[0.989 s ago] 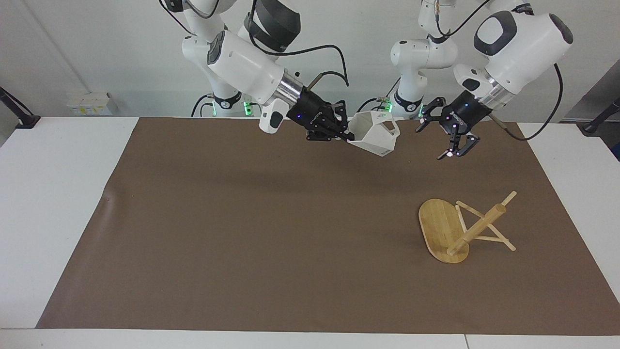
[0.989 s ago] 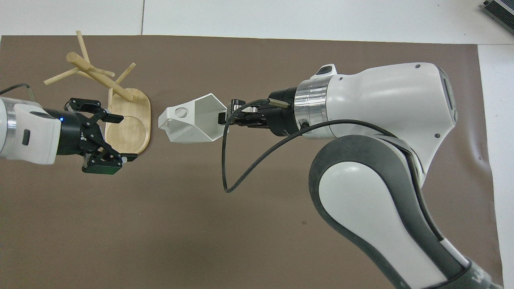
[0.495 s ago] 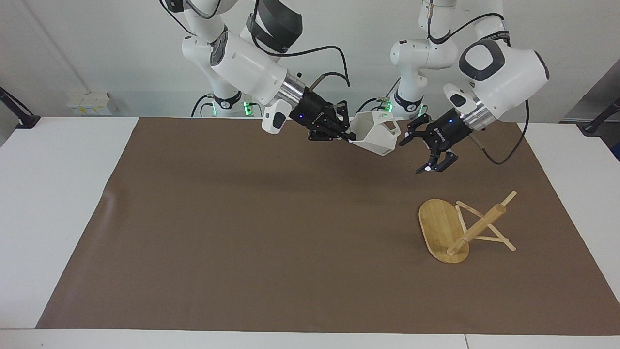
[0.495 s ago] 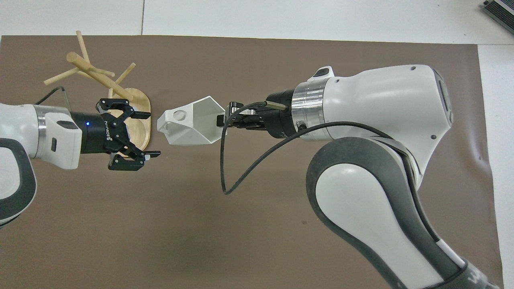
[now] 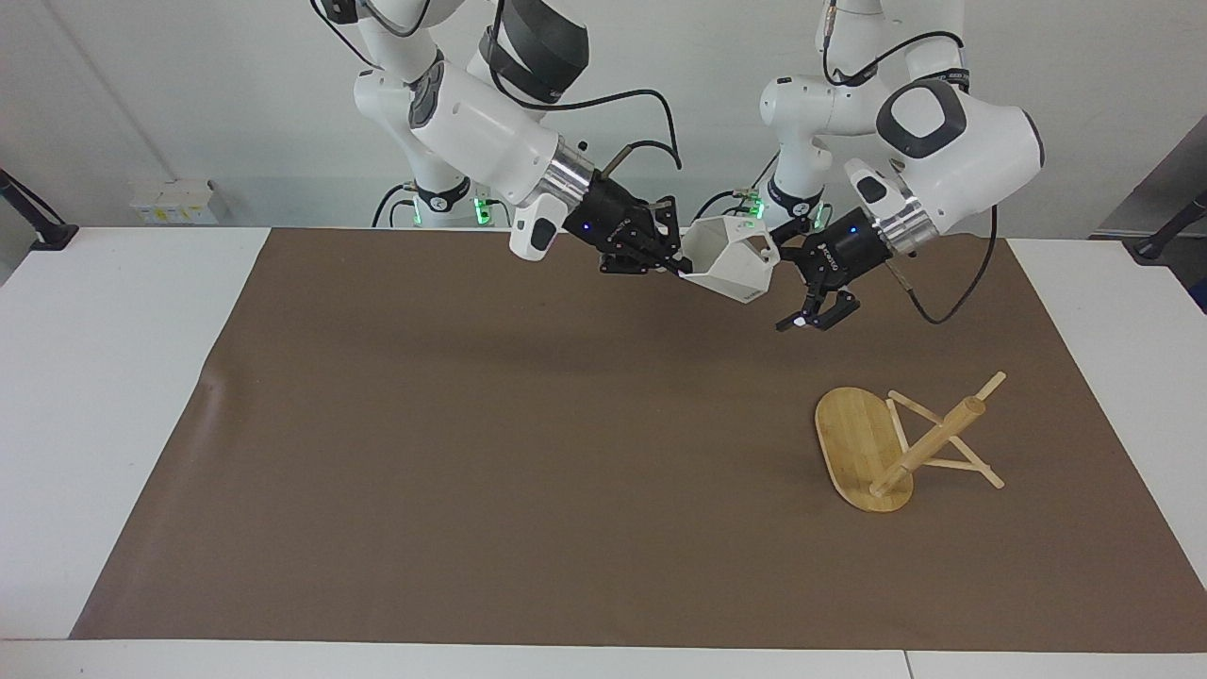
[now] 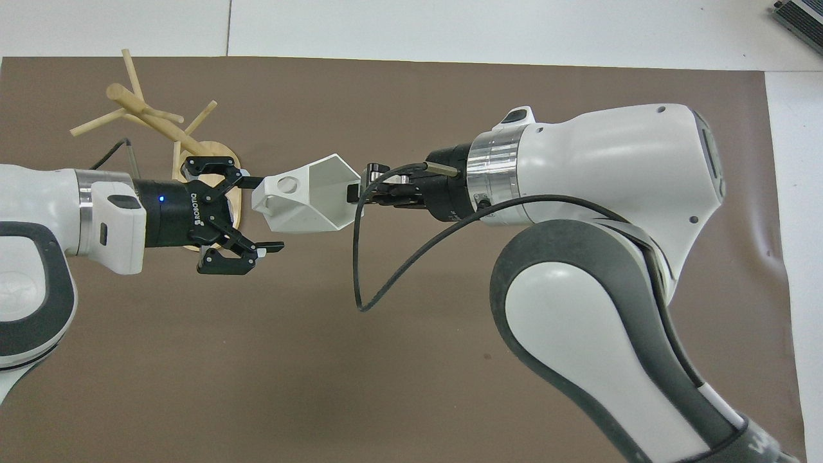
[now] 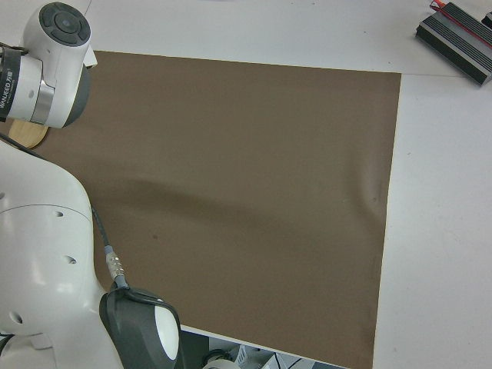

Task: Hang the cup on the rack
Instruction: 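Move the left gripper to the mug while the right gripper holds it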

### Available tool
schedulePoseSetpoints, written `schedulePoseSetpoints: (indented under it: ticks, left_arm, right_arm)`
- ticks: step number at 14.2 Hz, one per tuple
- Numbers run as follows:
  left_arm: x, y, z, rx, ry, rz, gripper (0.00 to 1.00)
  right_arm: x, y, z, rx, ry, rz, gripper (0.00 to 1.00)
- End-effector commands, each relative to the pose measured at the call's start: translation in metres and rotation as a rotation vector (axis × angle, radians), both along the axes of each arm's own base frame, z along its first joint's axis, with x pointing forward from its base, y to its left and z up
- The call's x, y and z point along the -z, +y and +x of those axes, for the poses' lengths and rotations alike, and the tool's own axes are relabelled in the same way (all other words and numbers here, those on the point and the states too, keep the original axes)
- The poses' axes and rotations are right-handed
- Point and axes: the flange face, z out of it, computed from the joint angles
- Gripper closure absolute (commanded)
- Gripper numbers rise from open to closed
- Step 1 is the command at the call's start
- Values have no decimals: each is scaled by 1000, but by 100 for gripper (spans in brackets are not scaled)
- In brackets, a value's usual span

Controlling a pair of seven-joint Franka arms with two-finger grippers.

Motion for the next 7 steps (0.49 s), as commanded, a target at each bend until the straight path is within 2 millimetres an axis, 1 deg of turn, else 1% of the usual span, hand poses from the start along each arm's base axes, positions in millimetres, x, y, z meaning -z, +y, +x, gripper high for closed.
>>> schedulePoseSetpoints:
  ticks: [1, 2, 3, 5, 7]
  left_arm:
    - [-10, -11, -7, 16, -14, -56, 0]
    - [-12, -18, -9, 27, -11, -70, 0]
    - [-20, -18, -12, 24, -24, -88, 0]
    - [-25, -27, -16, 27, -26, -121, 0]
    - [-28, -27, -16, 24, -27, -130, 0]
  right_arm:
    - [-1, 0, -1, 23, 3, 8, 100]
    - [0, 0, -1, 23, 4, 7, 100]
    - [-1, 0, -1, 23, 3, 8, 100]
    - [-1, 0, -1, 23, 3, 8, 100]
    - [-1, 1, -2, 23, 2, 7, 100]
